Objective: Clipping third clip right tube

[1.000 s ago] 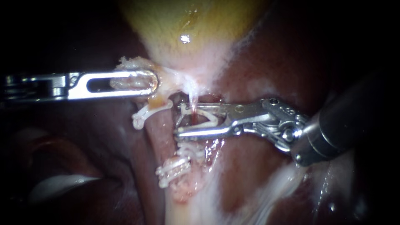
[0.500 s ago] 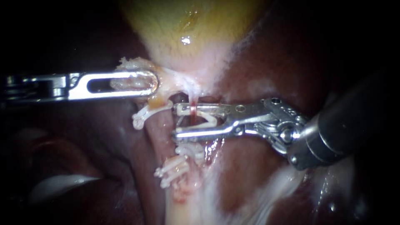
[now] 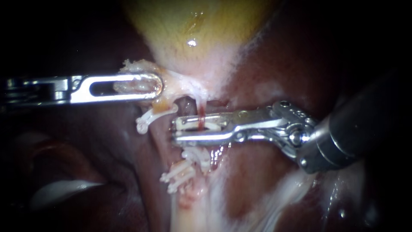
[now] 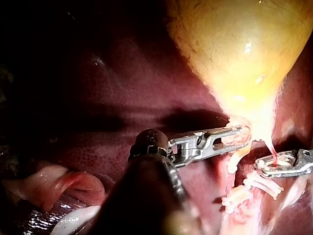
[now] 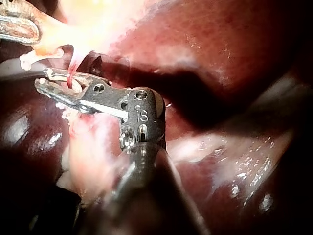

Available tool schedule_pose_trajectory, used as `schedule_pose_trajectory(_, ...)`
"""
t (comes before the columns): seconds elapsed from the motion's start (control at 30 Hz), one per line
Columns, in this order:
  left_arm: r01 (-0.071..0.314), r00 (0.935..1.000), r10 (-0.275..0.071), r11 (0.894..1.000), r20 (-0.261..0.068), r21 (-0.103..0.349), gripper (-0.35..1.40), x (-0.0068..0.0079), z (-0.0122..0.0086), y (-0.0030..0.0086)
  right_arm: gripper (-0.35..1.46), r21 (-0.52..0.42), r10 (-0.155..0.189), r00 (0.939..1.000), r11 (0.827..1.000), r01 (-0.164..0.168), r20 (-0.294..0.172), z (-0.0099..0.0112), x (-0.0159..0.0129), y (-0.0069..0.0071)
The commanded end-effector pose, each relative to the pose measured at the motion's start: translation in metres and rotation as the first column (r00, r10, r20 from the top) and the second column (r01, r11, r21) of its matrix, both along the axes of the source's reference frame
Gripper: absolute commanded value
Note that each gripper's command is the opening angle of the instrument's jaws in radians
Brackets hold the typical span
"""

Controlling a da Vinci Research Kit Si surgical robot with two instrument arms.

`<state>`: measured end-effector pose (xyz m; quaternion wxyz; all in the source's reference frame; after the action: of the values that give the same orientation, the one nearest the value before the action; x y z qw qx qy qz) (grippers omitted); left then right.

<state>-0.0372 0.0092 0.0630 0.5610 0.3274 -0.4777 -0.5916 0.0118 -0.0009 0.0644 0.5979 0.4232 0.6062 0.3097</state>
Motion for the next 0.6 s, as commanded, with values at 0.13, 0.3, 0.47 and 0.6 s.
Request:
schedule_pose_trajectory(0.13,0.0,1.0,0.0,1.0,0.0,0.0,-0.35,0.0,0.0,0.0,-0.35,0.03,-0.002,1.0,1.0,0.002,0.004,0.0002,-0.0004,0.0004)
schedule_pose_trajectory(0.3,0.0,1.0,0.0,1.0,0.0,0.0,-0.35,0.0,0.0001,0.0,-0.35,0.024,0.015,0.9988,1.0,-0.016,0.047,0.0006,-0.0008,0.0007)
schedule_pose_trajectory(0.47,0.0,1.0,0.0,1.0,0.0,0.0,-0.35,0.0,0.0001,0.0,-0.35,0.023,0.009,0.9985,1.0,-0.011,0.055,0.0008,-0.0011,0.0007)
schedule_pose_trajectory(0.6,0.0,1.0,0.0,1.0,0.0,0.0,-0.35,0.0,0.0001,0.0,-0.35,0.023,0.009,0.9985,1.0,-0.011,0.055,0.0008,-0.0011,0.0008)
